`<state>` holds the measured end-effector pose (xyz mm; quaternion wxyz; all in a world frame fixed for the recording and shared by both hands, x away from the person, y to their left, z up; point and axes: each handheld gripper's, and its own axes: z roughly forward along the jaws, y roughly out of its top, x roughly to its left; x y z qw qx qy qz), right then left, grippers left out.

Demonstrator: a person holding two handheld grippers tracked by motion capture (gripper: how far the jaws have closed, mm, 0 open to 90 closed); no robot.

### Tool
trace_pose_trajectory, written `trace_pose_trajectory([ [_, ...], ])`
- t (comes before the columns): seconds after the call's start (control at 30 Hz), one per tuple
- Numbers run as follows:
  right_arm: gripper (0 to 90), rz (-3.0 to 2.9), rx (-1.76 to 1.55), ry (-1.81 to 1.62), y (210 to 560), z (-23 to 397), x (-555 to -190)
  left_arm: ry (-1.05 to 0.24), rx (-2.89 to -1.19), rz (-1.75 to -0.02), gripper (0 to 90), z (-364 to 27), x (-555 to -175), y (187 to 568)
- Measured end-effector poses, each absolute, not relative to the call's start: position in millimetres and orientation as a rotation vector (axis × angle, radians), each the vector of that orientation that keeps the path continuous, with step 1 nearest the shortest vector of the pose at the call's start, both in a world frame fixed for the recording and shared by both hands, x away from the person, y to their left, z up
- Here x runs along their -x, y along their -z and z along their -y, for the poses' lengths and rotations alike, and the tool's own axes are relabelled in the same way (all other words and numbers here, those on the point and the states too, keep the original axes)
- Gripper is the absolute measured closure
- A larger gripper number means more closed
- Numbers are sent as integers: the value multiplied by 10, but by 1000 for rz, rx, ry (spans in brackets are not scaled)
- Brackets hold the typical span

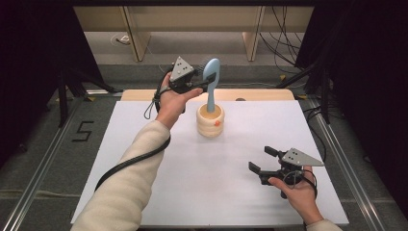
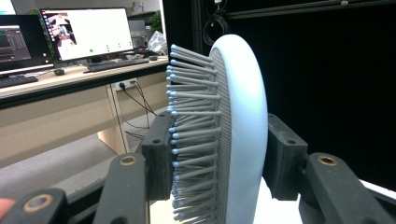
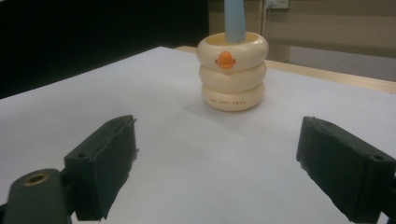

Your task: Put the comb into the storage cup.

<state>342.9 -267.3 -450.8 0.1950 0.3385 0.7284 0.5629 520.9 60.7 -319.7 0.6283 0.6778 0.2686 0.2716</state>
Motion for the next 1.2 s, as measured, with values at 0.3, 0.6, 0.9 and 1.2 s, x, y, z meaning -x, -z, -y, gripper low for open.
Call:
trace_pose_trajectory([
  [0.3,131,-2041,-948,-1579,4507,2674,-3429,-613,-1557,-625,518,-610,-5233,3255],
  [0.6,130,-2044,-948,-1579,4515,2672,-3432,-612,-1563,-635,518,-607,-5254,3308],
  [0.9,130,-2047,-946,-1578,4517,2672,-3432,-610,-1563,-651,518,-605,-5271,3357],
  [1.2,135,-2046,-946,-1580,4518,2671,-3432,-607,-1568,-661,517,-608,-5294,3399],
])
